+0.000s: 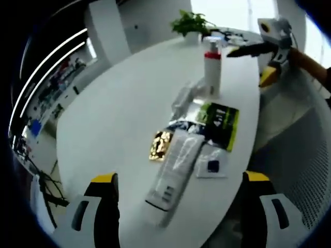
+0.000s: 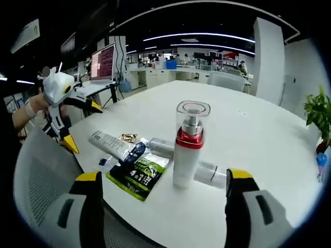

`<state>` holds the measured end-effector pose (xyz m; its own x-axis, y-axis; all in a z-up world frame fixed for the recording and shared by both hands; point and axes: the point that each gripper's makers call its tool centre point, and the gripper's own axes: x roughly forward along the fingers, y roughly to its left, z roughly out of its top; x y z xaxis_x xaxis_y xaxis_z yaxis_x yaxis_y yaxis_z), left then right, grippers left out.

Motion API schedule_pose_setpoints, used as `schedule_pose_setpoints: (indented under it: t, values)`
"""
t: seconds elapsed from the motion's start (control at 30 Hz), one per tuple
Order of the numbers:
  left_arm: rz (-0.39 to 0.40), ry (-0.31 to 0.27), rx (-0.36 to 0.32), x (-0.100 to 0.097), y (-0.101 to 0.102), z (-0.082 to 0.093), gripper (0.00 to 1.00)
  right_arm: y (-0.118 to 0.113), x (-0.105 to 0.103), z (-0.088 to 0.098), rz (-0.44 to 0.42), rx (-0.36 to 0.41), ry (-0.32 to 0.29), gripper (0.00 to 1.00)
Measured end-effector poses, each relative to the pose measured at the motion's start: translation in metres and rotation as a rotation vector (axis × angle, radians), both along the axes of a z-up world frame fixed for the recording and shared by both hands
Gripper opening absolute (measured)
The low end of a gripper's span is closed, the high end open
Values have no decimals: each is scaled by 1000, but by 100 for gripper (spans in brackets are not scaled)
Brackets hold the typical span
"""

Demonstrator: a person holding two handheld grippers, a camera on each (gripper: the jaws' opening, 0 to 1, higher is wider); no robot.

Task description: Arrange the skincare products in the storage area until every visible bottle or jar stands upright without overlapping.

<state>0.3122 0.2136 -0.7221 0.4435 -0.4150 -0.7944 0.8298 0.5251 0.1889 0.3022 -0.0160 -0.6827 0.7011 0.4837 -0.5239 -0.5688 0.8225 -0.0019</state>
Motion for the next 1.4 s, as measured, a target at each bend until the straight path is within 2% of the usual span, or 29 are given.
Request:
schedule_pose_setpoints:
  t: [0.2, 0.37, 0.47, 0.6, 0.87, 0.97, 1.13, 1.33, 1.4]
  values:
    - [-14, 2, 2, 6, -2, -5, 95, -1, 0, -3, 1, -14, 0, 99]
    - [-48, -4, 41, 13, -1, -12, 85, -2, 1, -4, -8, 0, 0, 99]
    - [-72, 26, 33, 12, -5, -15, 73, -1, 3, -1, -11, 17, -18, 98]
    - [-109, 41, 53, 11, -8, -19, 66, -3, 4, 3, -18, 8, -48, 96]
    - [-150, 63, 57, 15, -17, -27, 52, -1, 4, 0, -12, 1, -38, 96]
    - [-174, 90, 77, 14, -18, -33, 48, -1, 3, -2, -8, -6, -35, 96]
    - [-196, 102, 94, 17, -20, -38, 38, -5, 5, 0, -29, 3, -41, 96]
    - [-222, 120, 111, 19, -23, -46, 36, -6, 6, 2, -41, 19, -49, 95]
    - [-235, 122, 146, 20, -21, -49, 36, -6, 7, 2, -43, 23, -48, 95]
